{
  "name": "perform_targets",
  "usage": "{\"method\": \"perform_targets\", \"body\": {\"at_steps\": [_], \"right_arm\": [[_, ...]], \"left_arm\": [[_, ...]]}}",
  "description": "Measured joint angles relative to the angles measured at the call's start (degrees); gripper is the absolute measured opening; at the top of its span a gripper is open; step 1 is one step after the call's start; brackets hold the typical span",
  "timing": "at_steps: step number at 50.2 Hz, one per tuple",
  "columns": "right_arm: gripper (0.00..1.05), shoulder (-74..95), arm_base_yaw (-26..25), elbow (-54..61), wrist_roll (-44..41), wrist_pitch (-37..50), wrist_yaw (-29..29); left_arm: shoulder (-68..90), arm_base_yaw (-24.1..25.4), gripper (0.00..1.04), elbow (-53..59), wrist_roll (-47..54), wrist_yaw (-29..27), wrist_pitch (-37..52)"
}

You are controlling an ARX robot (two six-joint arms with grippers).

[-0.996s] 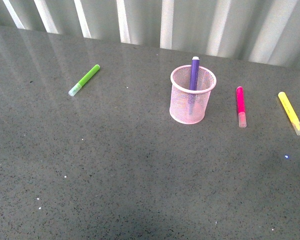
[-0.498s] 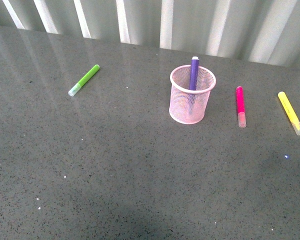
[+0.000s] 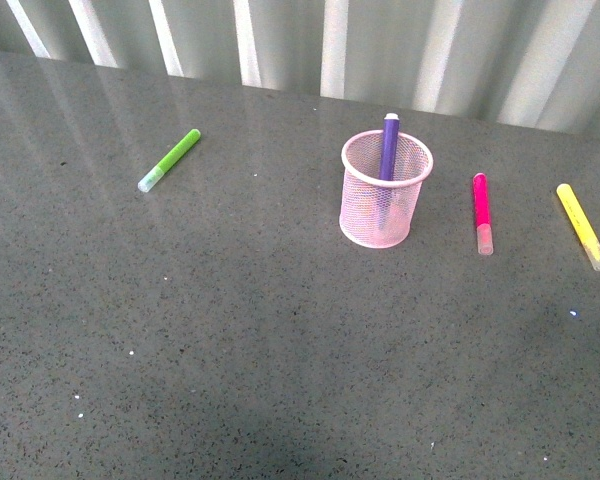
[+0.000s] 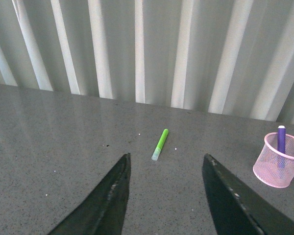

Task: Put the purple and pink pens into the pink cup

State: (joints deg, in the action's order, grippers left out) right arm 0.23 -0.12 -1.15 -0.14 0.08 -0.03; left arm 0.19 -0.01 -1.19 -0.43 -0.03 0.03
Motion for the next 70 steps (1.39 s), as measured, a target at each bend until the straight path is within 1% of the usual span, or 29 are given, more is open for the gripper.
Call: {"method": "perform_targets", "body": {"at_steps": [8, 9, 10, 12, 14, 16, 18, 20, 22, 26, 29, 32, 37, 42, 43, 48, 53, 59, 61, 70], "right_arm": [[0.98, 0.0, 0.0, 0.0, 0.0, 0.0, 0.0], [0.98, 0.0, 0.0, 0.0, 0.0, 0.0, 0.0], [0.98, 0.3, -0.2, -0.2, 0.9, -0.7, -0.6], [0.98, 2.3, -1.6, -1.5, 3.7, -4.0, -3.8], [0.98, 5.0, -3.3, -2.5, 6.1, -4.7, -6.5], [0.98, 8.2, -5.2, -3.6, 8.2, -3.7, -8.7], [0.98, 13.0, -7.5, -5.4, 9.6, -0.2, -9.9], [0.98, 16.7, -8.6, -6.8, 9.9, 3.6, -9.2], [0.98, 22.2, -9.7, -8.9, 9.9, 9.2, -8.0], [0.98, 33.2, -10.7, -13.8, 10.9, 18.0, -8.6], [0.98, 41.9, -10.7, -18.3, 11.4, 21.7, -7.5], [0.98, 49.9, -10.3, -22.9, 11.8, 22.8, -6.5], [0.98, 65.3, -9.0, -32.6, 12.5, 20.8, -2.8], [0.98, 81.2, -7.0, -43.3, 12.2, 16.5, 2.4], [0.98, 82.8, -6.8, -44.5, 12.2, 15.8, 2.8], [0.98, 95.8, -5.1, -55.4, 12.5, 8.5, 5.4], [0.98, 104.8, -3.4, -62.9, 12.6, 2.1, 5.6], [0.98, 112.5, -0.7, -68.1, 11.5, -3.6, 5.0], [0.98, 115.4, 0.6, -69.4, 10.8, -5.1, 5.4], [0.98, 121.2, 3.1, -72.6, 11.5, -8.5, 3.8]], "left_arm": [[0.0, 0.0, 0.84, 0.0, 0.0, 0.0, 0.0], [0.0, 0.0, 0.90, 0.0, 0.0, 0.0, 0.0], [0.0, 0.0, 0.93, 0.0, 0.0, 0.0, 0.0], [0.0, 0.0, 0.99, 0.0, 0.0, 0.0, 0.0], [0.0, 0.0, 0.99, 0.0, 0.1, 0.0, 0.0], [0.0, 0.0, 0.97, 0.0, 0.1, 0.0, 0.0], [0.0, 0.0, 0.98, 0.0, 0.1, 0.0, 0.0], [0.0, 0.0, 0.98, 0.0, 0.1, 0.0, 0.0], [0.0, 0.0, 0.98, 0.0, 0.1, 0.0, 0.0], [0.0, 0.0, 0.98, 0.0, 0.1, 0.0, 0.0], [0.0, 0.0, 0.98, 0.0, 0.1, 0.0, 0.0], [0.0, 0.0, 0.98, 0.0, 0.1, 0.0, 0.0], [0.0, 0.0, 0.98, 0.0, 0.1, 0.0, 0.0], [0.0, 0.0, 0.98, 0.0, 0.1, 0.0, 0.0], [0.0, 0.0, 0.98, 0.0, 0.2, 0.0, 0.0], [0.0, 0.0, 0.98, 0.0, 0.1, 0.0, 0.0], [0.0, 0.0, 0.98, 0.0, 0.2, 0.0, 0.0], [0.0, 0.0, 0.98, 0.0, 0.2, 0.0, 0.0], [0.0, 0.0, 0.98, 0.0, 0.2, 0.0, 0.0], [0.0, 0.0, 0.98, 0.0, 0.2, 0.0, 0.0]]}}
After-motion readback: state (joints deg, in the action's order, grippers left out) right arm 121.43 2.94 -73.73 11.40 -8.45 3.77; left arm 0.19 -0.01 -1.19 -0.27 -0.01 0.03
